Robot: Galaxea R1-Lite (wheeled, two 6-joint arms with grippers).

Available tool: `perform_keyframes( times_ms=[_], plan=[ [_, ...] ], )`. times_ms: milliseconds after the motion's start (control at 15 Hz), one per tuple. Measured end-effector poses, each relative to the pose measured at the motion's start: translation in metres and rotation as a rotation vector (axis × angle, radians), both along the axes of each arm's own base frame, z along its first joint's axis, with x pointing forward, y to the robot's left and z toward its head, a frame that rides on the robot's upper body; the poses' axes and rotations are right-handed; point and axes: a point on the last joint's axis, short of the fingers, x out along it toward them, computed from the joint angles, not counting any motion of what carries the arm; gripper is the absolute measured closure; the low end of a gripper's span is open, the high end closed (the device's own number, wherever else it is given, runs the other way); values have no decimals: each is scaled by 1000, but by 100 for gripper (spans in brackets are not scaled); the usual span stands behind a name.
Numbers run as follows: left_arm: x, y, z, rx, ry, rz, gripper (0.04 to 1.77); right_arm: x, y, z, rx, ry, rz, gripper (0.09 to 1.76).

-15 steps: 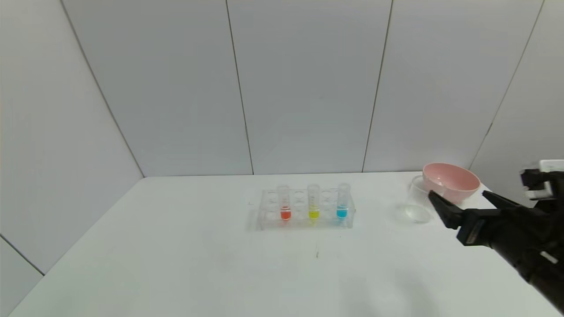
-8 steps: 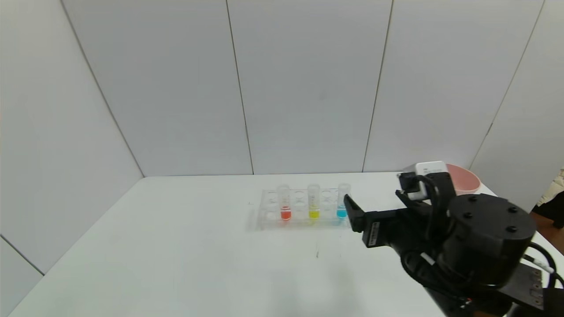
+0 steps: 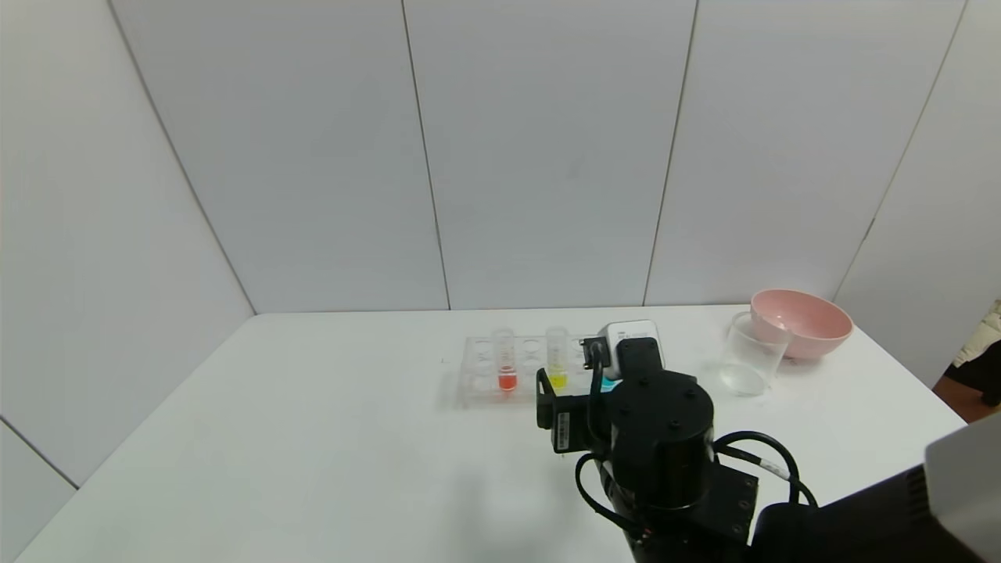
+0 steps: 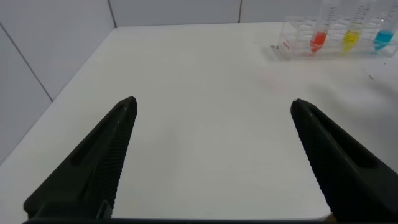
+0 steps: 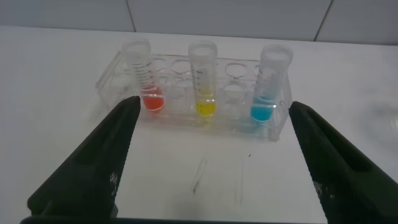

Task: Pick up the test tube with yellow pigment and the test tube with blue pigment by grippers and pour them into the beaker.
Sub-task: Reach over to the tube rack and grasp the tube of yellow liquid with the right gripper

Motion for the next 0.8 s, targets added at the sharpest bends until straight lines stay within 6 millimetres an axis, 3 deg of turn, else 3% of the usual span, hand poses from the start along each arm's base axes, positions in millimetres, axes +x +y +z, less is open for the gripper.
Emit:
perform_keyframes(
  times_ms=[400, 800],
  plan=[
    [0, 0, 0, 0, 0, 0, 5, 17, 22, -24, -23, 14, -22, 14],
    [0, 0, 0, 0, 0, 0, 5, 40, 38, -31, -18, 5, -61, 14]
  ],
)
